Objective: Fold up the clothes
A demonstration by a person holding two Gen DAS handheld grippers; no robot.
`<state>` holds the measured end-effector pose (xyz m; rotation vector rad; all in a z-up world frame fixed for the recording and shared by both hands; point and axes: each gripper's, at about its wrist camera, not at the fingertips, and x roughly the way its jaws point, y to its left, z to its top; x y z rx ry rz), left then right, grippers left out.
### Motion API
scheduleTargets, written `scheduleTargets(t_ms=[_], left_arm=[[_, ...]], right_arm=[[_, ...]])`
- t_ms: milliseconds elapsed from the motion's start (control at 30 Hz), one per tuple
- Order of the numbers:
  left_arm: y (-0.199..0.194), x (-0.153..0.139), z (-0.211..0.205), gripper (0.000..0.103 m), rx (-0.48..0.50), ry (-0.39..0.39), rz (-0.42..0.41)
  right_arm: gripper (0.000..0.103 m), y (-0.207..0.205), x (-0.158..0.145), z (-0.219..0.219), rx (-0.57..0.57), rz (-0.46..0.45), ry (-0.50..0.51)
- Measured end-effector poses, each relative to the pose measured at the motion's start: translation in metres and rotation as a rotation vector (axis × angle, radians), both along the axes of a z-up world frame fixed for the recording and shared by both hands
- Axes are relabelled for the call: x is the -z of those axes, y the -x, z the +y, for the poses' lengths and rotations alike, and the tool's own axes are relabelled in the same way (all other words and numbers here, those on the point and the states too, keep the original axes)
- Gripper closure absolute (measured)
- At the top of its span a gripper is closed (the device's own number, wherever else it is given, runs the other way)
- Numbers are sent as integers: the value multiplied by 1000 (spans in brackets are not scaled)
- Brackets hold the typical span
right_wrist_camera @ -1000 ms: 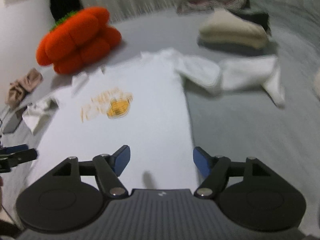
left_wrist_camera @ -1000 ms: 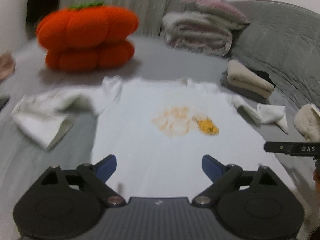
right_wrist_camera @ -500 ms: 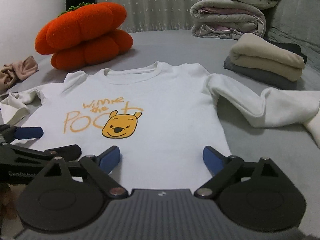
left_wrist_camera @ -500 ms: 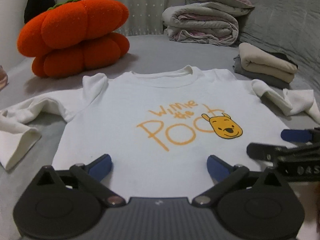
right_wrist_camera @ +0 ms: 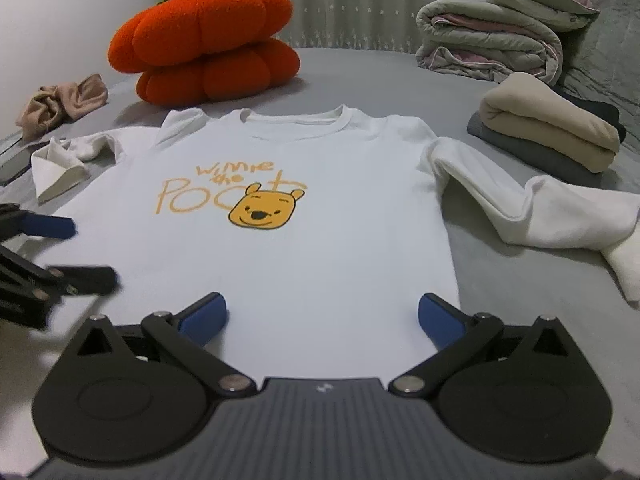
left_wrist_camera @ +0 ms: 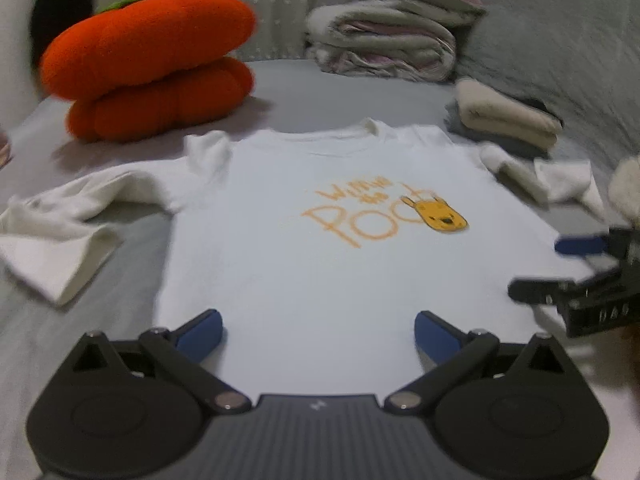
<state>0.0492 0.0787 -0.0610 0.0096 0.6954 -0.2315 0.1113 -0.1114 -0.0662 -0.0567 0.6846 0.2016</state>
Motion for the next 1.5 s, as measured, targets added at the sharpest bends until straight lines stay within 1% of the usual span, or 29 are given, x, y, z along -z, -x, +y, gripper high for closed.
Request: scheduleTargets(t_ms=[100,267,367,467,500,533,600,700,767,800,833,900,967,1100,1200,1367,1500], left_arm=[[4,-8,25,1,-85,46,1],[-1,-15,71,2,-268,73,32],[-7,-18,99,9,-374,100,56],[-15,-16,123,17,-456,172,96],[-17,-15,130,22,-480,200,112],[-20,-13,136,30,-500,225,127],[-26,-9,144,37,-532,264,146],[-35,-8,146,47,-554,288,145],[-41,-6,150,59,-562,298,151],[-44,-5,152,75,-564,296,159],[-48,-5,154,91,-562,292,173],[-54,-6,161,99,-542,281,210],[-56,-12,167,100,-511,245,240],[-57,-29,183,101,-500,92,259],[-57,-42,206,101,-530,25,267],[-64,-62,245,101,-613,-90,235],[-75,-70,269,101,-676,-169,207]], right_arm=[[0,-2,-2,1,1,26,8],[0,-9,-6,1,17,72,-1],[0,-12,-8,3,38,89,-9],[0,-15,-9,5,49,97,-15],[0,-16,-10,5,47,97,-18],[0,-17,-10,6,45,97,-21],[0,-19,-11,8,41,97,-26],[0,-21,-13,10,35,97,-33],[0,-23,-14,12,31,96,-39],[0,-24,-14,13,29,96,-41],[0,-24,-15,14,27,96,-44],[0,-26,-16,15,23,96,-49],[0,-28,-17,16,22,96,-55],[0,-32,-18,14,31,96,-72],[0,-35,-18,15,35,94,-71],[0,-40,-16,17,42,90,-69],[0,-43,-13,20,47,82,-53]])
